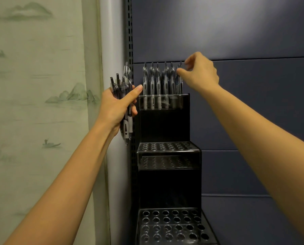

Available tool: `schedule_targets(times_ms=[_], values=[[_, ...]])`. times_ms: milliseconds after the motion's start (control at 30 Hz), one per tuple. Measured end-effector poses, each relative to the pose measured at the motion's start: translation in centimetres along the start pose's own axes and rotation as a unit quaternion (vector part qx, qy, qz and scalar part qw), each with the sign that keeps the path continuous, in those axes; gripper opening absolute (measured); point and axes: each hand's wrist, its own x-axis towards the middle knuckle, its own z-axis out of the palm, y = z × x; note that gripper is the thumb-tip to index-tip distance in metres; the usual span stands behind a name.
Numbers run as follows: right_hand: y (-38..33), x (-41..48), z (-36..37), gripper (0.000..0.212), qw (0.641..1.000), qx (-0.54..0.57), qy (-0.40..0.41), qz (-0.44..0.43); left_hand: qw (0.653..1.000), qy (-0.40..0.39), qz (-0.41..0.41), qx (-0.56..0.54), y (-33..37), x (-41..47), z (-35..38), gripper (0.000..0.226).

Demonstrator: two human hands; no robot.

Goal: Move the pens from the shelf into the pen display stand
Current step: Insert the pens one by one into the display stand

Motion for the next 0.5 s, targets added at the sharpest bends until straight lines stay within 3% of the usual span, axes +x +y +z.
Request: schedule_targets(times_ms=[67,133,333,500], values=[[-0.9,-0.8,0.0,0.023,0.999,0.033,0.007,-0.023,1.000,0.001,-0.003,0.003,-0.1,-0.5,-0.3,0.012],[-1.9,-1.7,0.3,0.017,0.995,0.076,-0.044,-0.039,1.000,-0.001,-0.007,0.002,-0.1,-1.1,-0.5,0.013],[-4.4,-5.6,2.3,0.031,0.959,0.155,-0.226,-0.074,1.000,-0.023,-0.007,-0.007,-0.4,-2.7,-1.0,0.007],[-5.3,-7.2,3.3,0.022,0.941,0.209,-0.261,-0.059,0.999,-0.036,-0.021,0.005,-1.0,-3.8,-1.2,0.014]])
